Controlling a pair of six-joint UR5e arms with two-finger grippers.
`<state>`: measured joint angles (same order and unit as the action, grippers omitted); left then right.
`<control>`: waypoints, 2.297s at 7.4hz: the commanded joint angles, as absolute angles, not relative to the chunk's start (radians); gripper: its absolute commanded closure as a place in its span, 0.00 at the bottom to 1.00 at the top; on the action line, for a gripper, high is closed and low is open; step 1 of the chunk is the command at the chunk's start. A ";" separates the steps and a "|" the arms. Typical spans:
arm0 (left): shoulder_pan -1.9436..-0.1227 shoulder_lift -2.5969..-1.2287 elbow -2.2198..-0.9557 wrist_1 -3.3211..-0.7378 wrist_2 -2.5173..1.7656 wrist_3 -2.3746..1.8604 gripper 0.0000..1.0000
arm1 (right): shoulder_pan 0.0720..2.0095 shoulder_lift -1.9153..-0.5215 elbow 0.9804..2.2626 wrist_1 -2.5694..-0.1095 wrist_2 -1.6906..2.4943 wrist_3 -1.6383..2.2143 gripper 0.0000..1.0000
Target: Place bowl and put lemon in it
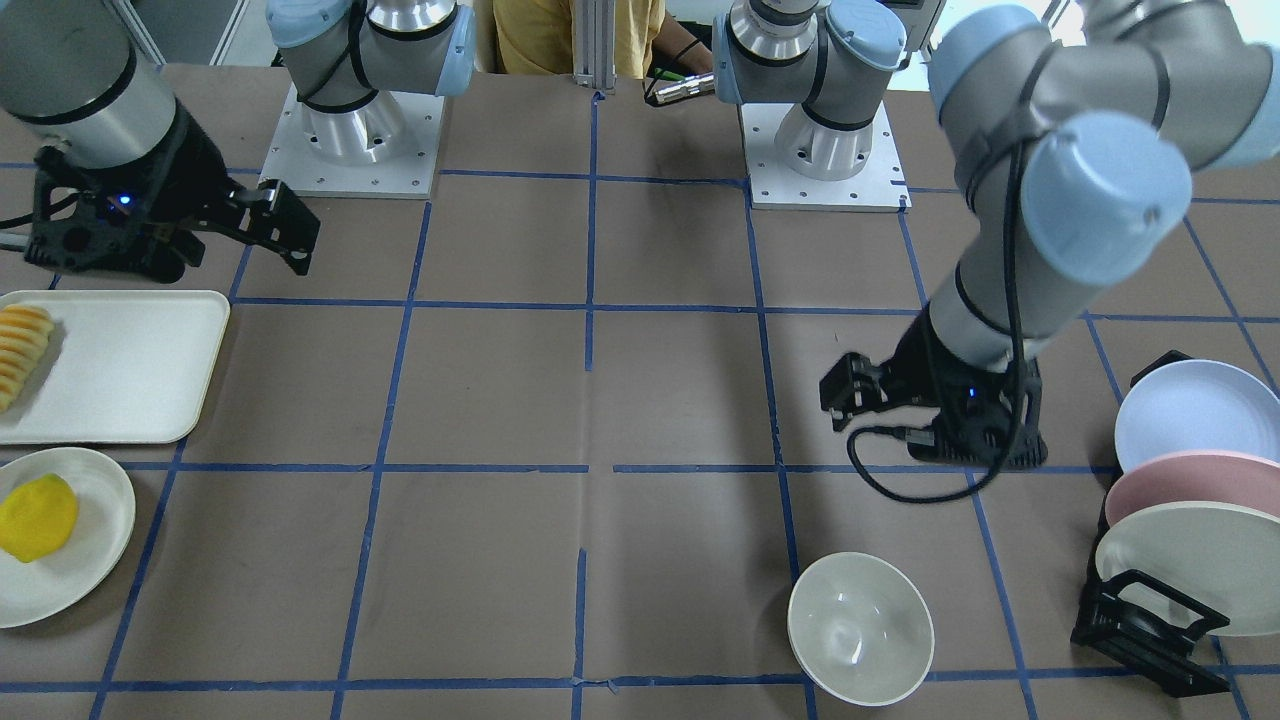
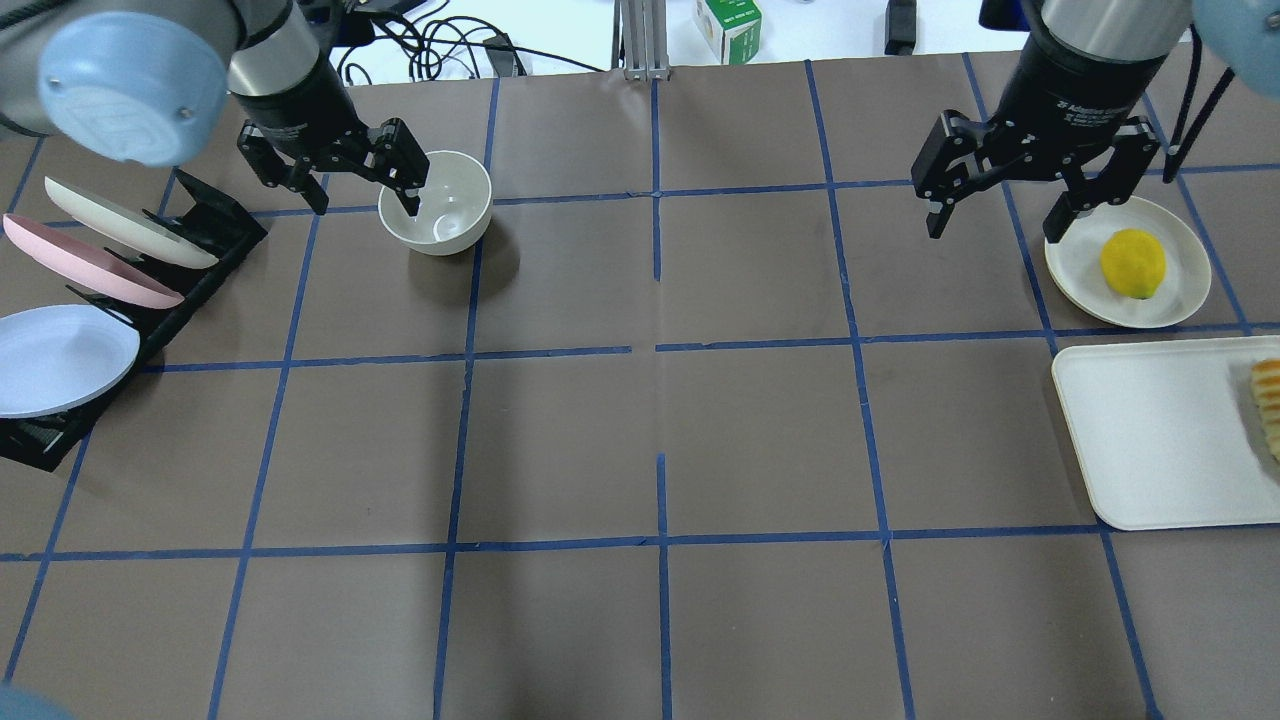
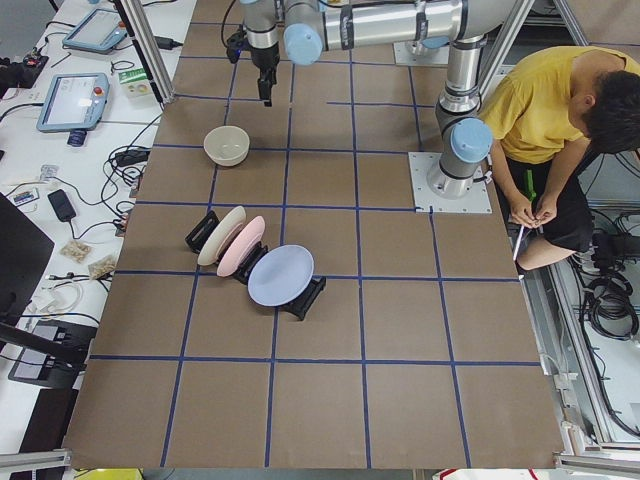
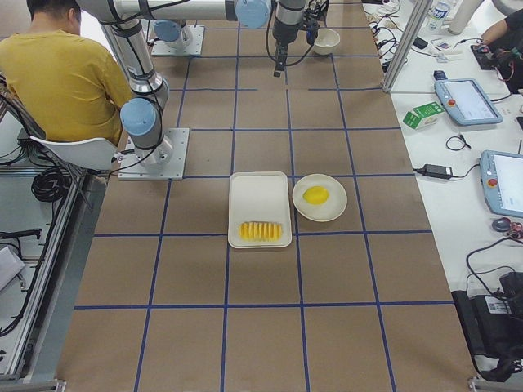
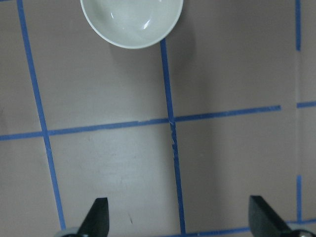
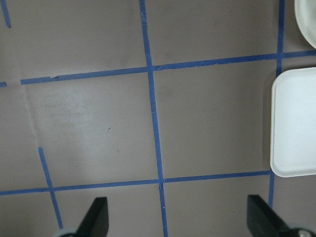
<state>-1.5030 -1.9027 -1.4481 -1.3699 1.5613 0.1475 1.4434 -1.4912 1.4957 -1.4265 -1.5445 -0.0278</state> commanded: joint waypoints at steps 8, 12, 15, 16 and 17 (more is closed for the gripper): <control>-1.407 -2.260 -1.339 -1.147 1.496 0.229 0.48 | 1.131 -1.088 1.476 -1.973 -1.678 -0.538 0.00; -1.401 -2.258 -1.341 -1.155 1.503 0.244 1.00 | 1.080 -0.964 1.489 -2.083 -1.671 -0.580 0.00; -1.404 -2.226 -1.318 -1.202 1.497 0.226 1.00 | 1.080 -0.956 1.493 -2.066 -1.661 -0.571 0.00; -1.428 -2.206 -1.324 -1.253 1.494 0.218 1.00 | 1.080 -0.957 1.493 -2.066 -1.663 -0.568 0.18; -1.460 -2.177 -1.341 -1.294 1.467 0.174 1.00 | 1.080 -0.957 1.494 -2.065 -1.667 -0.568 0.58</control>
